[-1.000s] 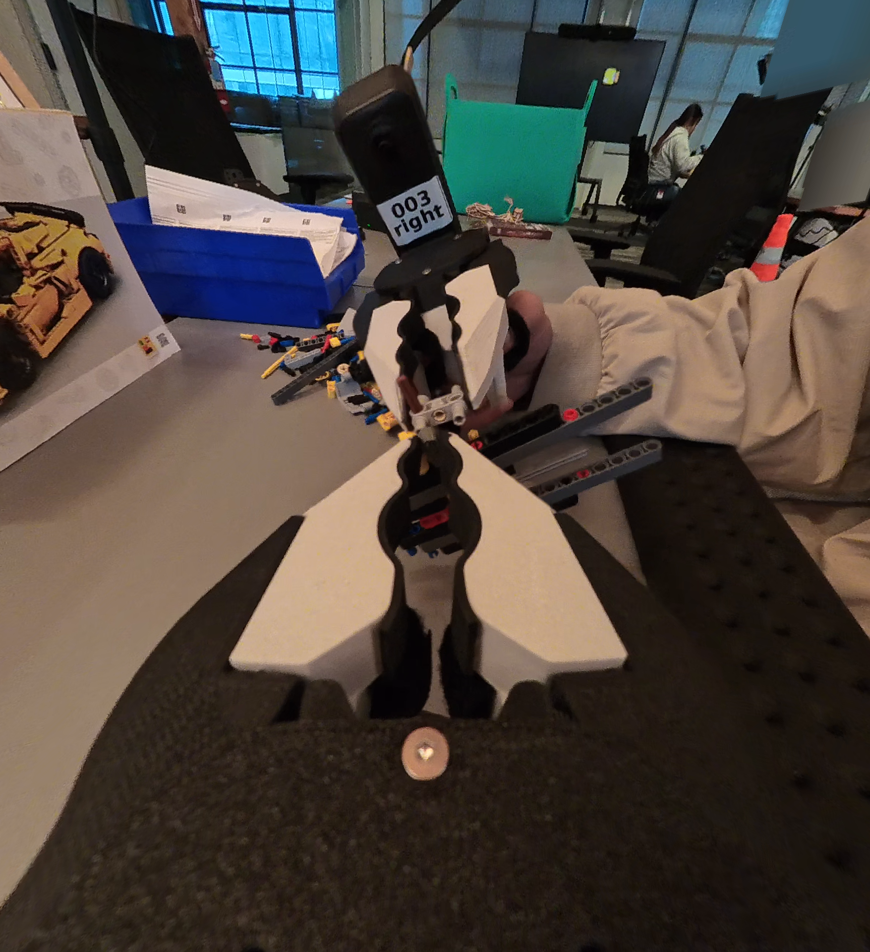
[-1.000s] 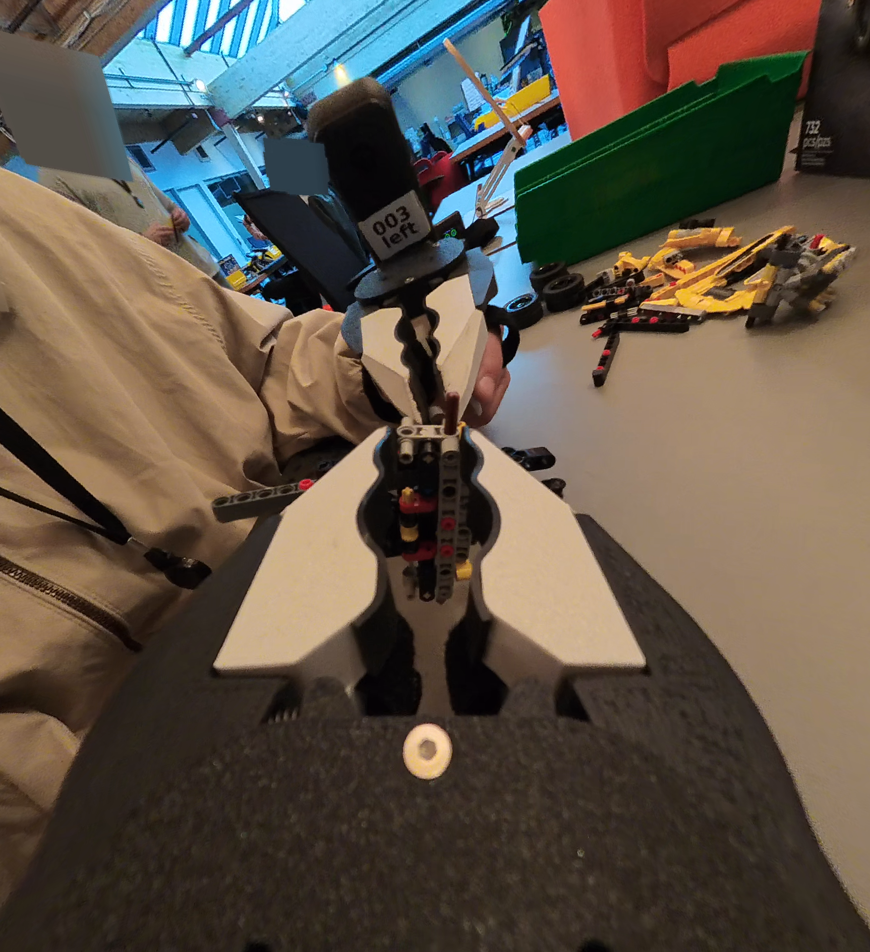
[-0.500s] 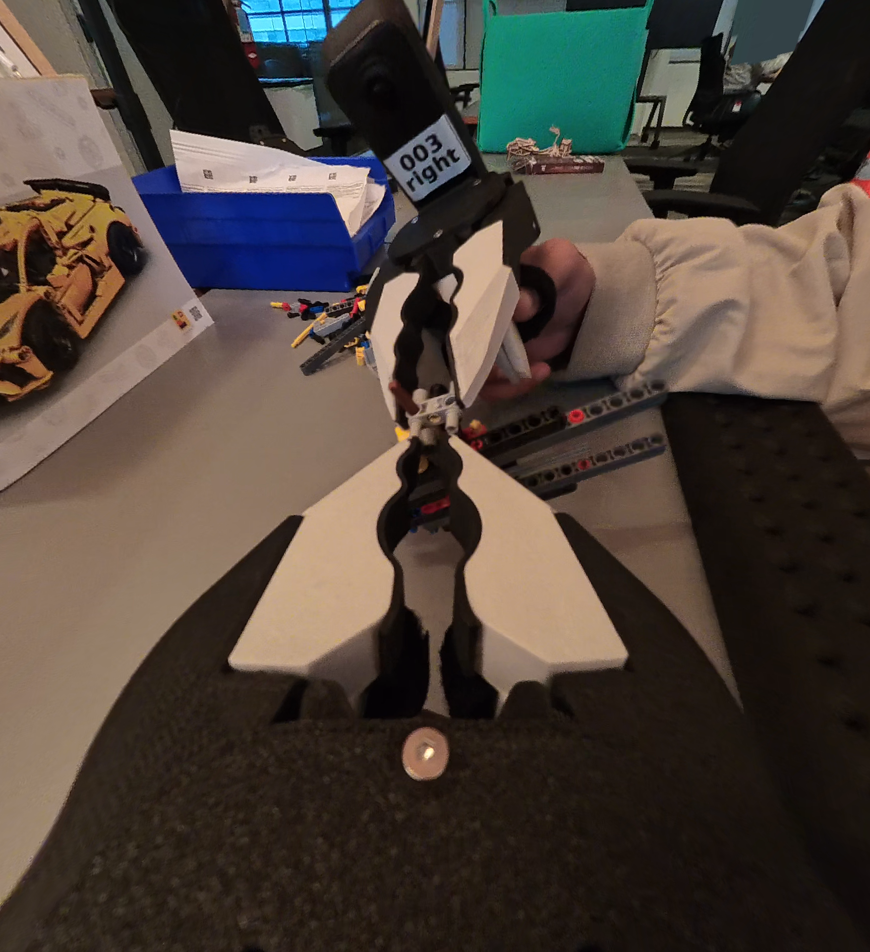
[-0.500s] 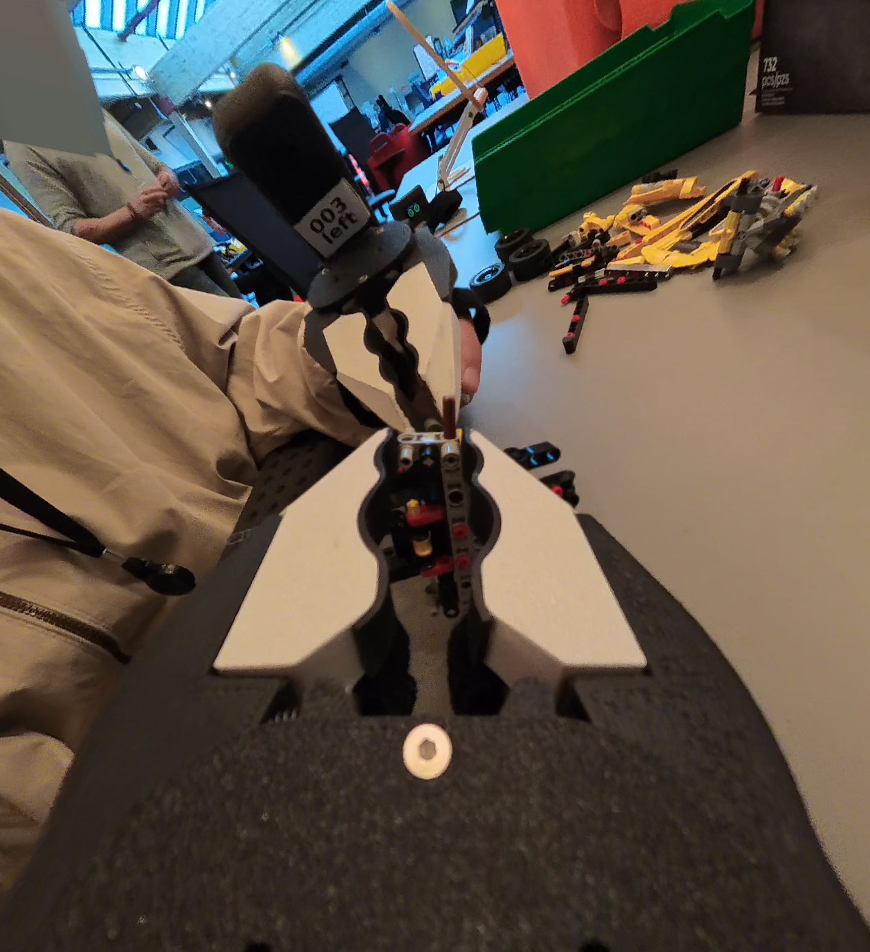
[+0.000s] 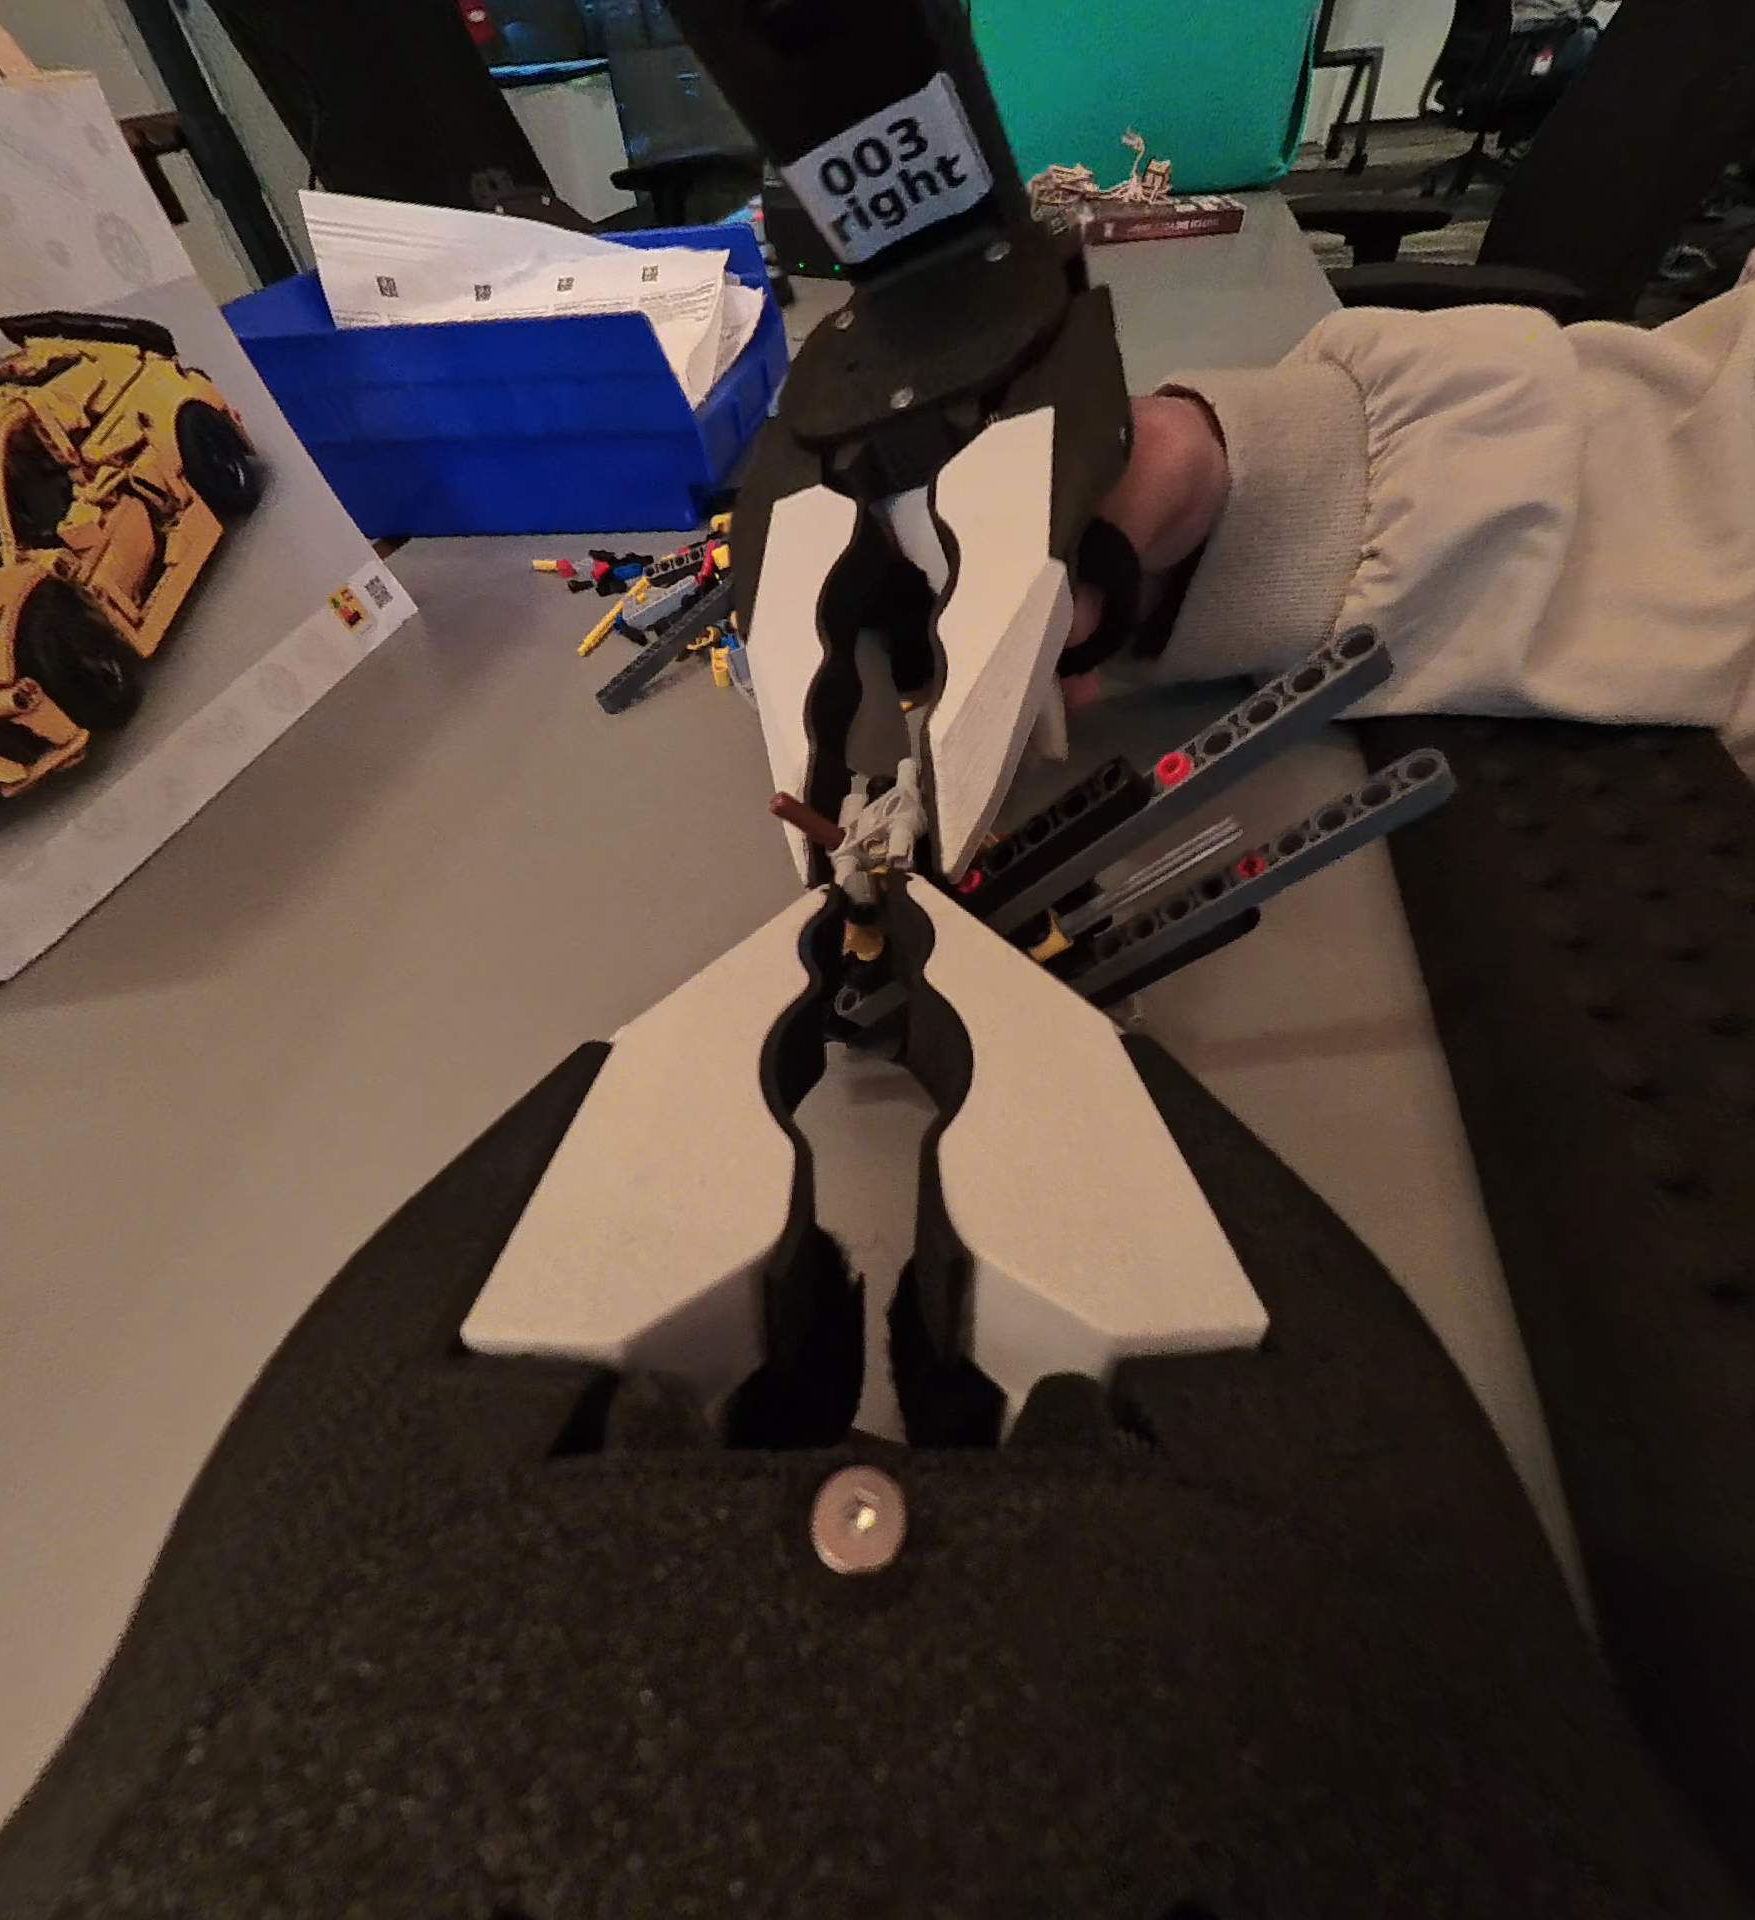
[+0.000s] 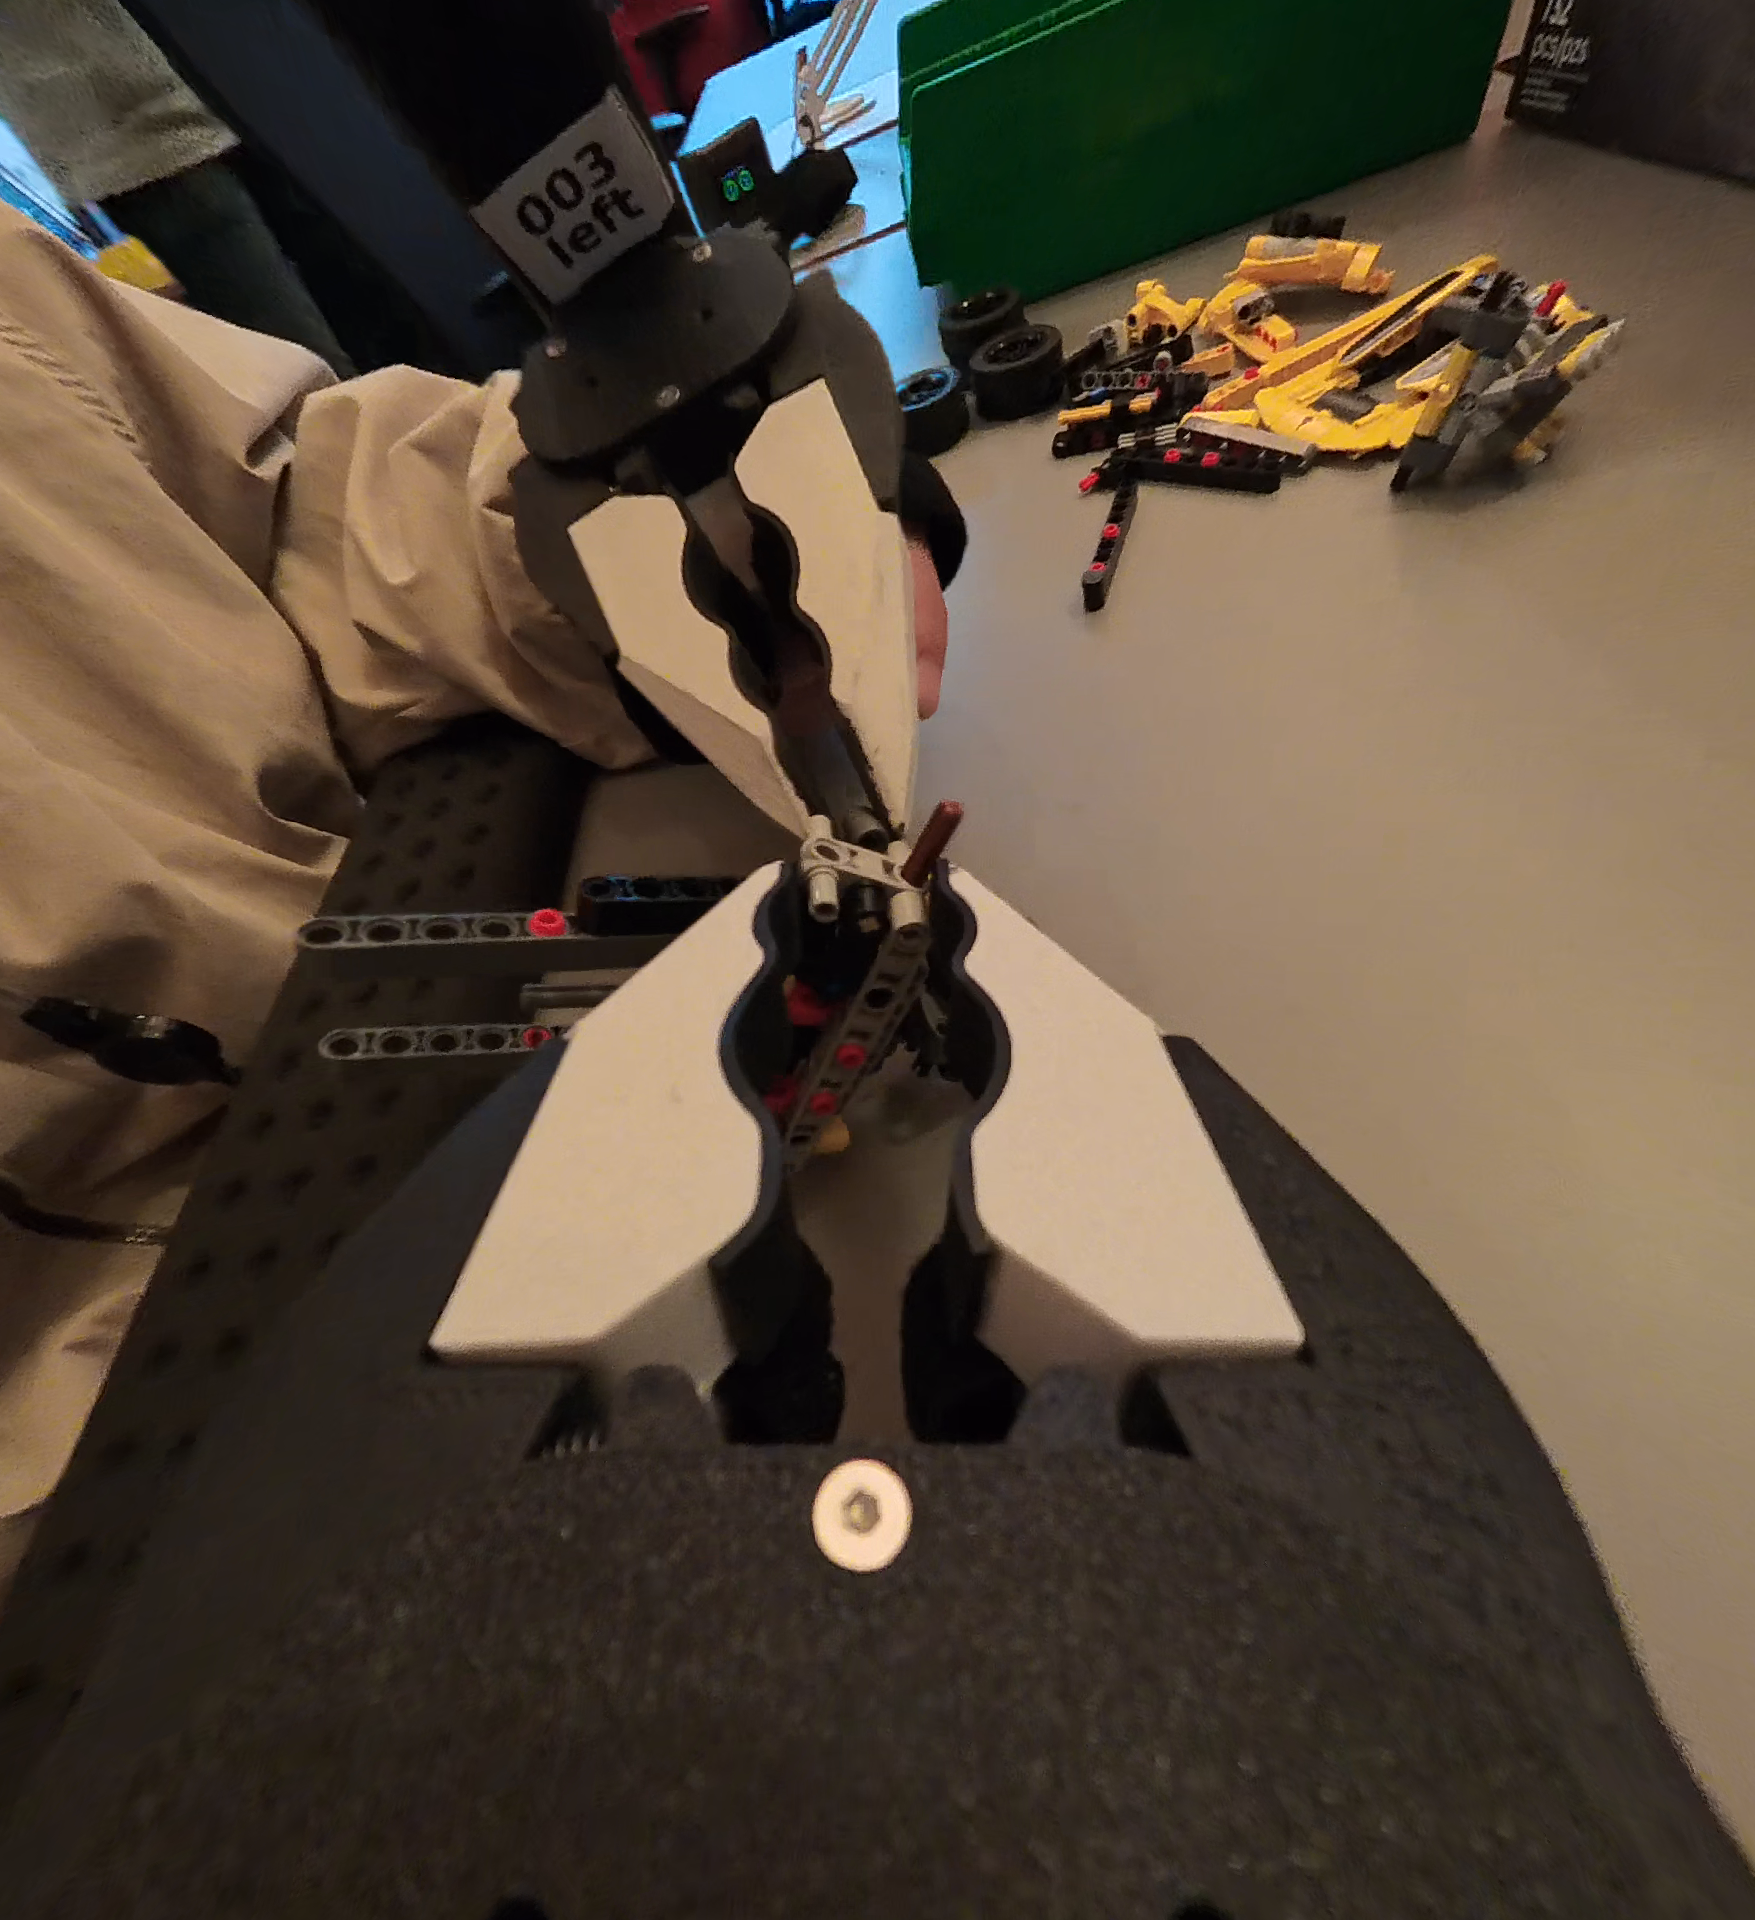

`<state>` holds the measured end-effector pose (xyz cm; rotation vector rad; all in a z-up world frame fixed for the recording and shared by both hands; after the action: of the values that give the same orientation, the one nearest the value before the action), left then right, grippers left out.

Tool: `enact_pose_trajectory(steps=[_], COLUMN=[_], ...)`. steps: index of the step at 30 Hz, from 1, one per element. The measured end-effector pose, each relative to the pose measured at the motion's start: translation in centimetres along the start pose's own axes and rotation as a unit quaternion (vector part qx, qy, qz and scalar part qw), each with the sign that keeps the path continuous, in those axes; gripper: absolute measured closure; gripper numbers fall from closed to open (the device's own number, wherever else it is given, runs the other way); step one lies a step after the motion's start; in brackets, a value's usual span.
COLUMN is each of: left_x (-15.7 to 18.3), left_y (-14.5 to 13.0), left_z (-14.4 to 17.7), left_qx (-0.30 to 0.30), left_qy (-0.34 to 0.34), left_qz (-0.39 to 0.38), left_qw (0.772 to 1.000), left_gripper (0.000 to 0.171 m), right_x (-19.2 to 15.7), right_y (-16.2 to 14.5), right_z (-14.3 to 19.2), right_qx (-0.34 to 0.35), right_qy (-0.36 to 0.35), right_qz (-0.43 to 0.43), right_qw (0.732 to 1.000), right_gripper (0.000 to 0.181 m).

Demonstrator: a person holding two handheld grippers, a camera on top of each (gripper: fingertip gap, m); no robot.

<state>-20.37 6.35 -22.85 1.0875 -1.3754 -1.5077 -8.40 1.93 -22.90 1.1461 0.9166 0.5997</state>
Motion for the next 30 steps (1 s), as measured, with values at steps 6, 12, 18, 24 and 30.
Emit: enact_pose_trajectory(steps=[6, 12, 18, 24, 30], left_x=[-1.1, -1.6, -5.3, -2.9, -0.8], left_y=[1.0, 1.7, 1.0, 1.7, 1.3], left_z=[1.0, 0.9, 2.1, 0.2, -1.3], left_qx=[0.035, 0.095, 0.15, 0.232, 0.178], left_qy=[0.0, -0.032, 0.064, -0.132, -0.19], left_qz=[0.076, 0.227, 0.362, 0.58, 0.629], left_qw=[0.997, 0.969, 0.918, 0.77, 0.732], left_gripper=[0.169, 0.134, 0.12, 0.119, 0.115], right_x=[0.4, -0.8, -0.3, -1.5, -2.4], right_y=[0.9, 3.1, 5.1, 7.0, 7.6], right_z=[1.4, 1.8, 2.6, 2.8, 2.4], right_qx=[0.075, 0.19, 0.276, 0.388, 0.406], right_qy=[0.053, 0.114, -0.093, -0.103, -0.141], right_qz=[-0.084, -0.074, 0.183, 0.214, 0.267], right_qw=[0.992, 0.972, 0.939, 0.89, 0.863], right_gripper=[0.158, 0.159, 0.158, 0.159, 0.158])
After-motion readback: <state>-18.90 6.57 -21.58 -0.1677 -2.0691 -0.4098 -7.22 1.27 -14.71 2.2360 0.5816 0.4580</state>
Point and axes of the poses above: each gripper's, where its closed fingertips meet, z back along the fingers, y out of its top, x = y × z across the jaws, the point moved 7 cm from there along z, back along the fingers, and after that the axes turned 14 degrees about x, right-handed, at the moved point
